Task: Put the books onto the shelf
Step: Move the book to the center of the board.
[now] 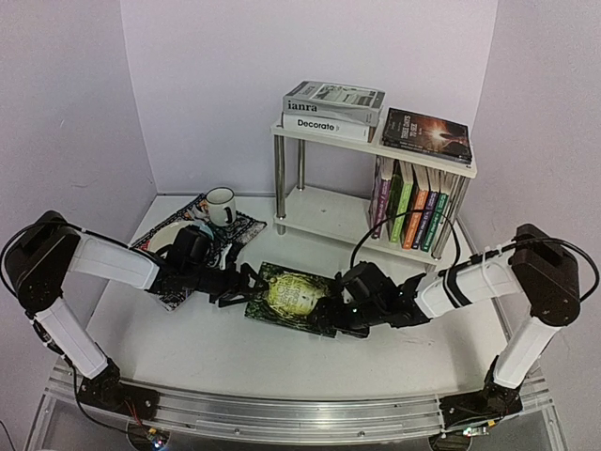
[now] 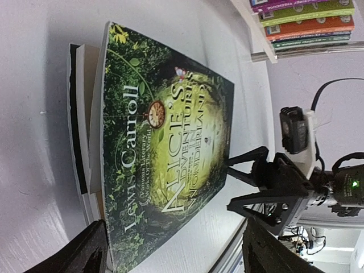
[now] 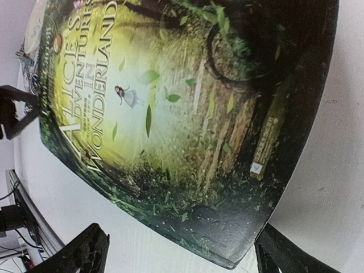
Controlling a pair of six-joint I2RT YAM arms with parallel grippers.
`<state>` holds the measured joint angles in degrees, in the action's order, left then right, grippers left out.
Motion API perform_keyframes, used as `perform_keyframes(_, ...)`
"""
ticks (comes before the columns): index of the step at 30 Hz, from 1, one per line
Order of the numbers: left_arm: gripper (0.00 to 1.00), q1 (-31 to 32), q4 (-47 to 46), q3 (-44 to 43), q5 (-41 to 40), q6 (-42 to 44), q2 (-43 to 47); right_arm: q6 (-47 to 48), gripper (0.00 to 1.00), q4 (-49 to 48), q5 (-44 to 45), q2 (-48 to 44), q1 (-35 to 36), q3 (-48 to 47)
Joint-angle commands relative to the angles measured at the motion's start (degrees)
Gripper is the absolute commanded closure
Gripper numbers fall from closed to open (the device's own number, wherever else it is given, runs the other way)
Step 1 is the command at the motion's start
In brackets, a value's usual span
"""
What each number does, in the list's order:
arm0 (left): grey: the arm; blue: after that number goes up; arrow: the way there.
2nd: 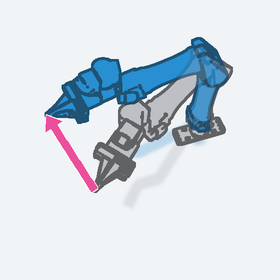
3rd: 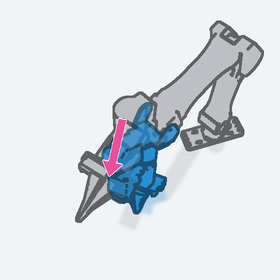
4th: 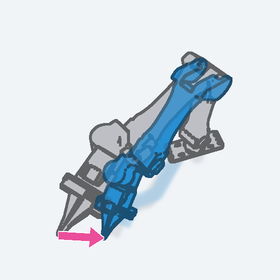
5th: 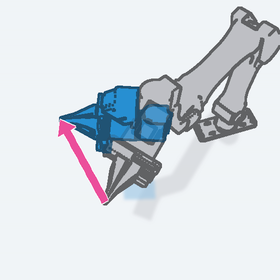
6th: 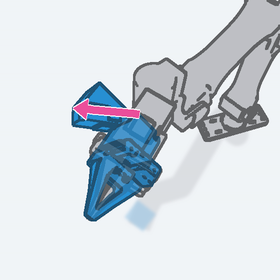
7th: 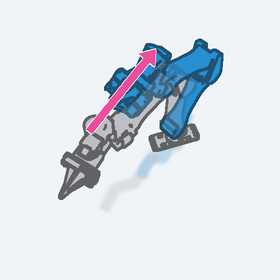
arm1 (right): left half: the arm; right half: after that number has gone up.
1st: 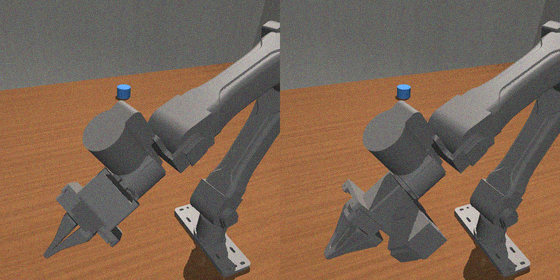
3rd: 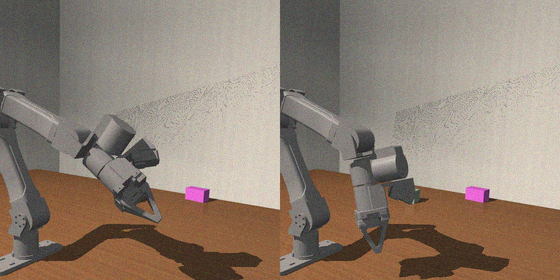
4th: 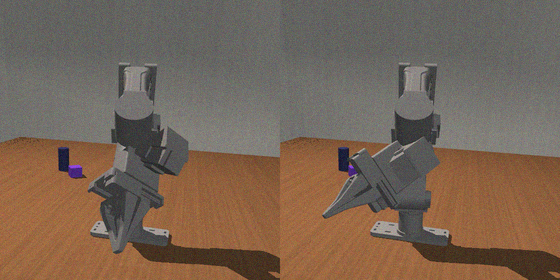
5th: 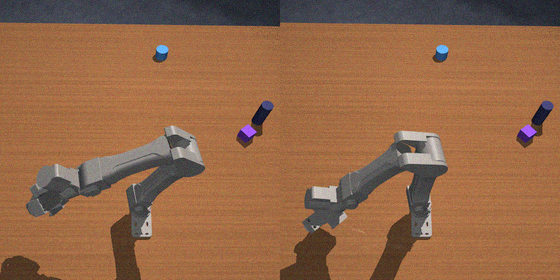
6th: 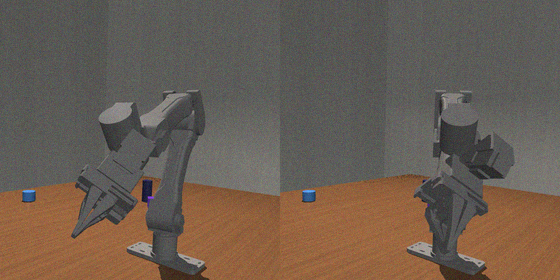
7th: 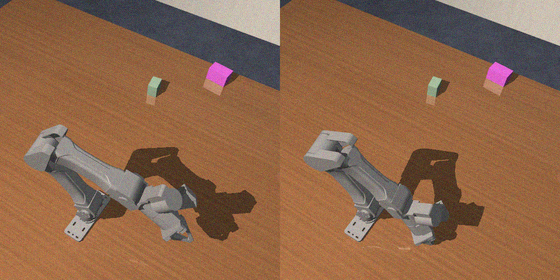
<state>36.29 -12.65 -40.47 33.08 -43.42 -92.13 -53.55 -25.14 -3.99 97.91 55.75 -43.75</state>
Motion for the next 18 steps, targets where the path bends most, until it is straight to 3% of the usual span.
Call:
perform_keyframes(1, 0.18, 0.27, -4.93, -0.82, 2.44, -2.06, 3.69, 8.01, 0.11, 12.25, 5.30, -0.12, 1.42, -5.67)
perform_keyframes(7, 0.18, 0.27, -5.27, -0.11, 2.66, -2.50, 1.82, 18.29, 0.08, 23.75, 11.64, 1.08, 3.33, -10.74)
perform_keyframes(18, 0.18, 0.27, -6.48, 0.74, 2.60, -2.75, 0.60, 34.15, 0.06, 30.41, 28.58, 4.02, 11.49, -16.42)
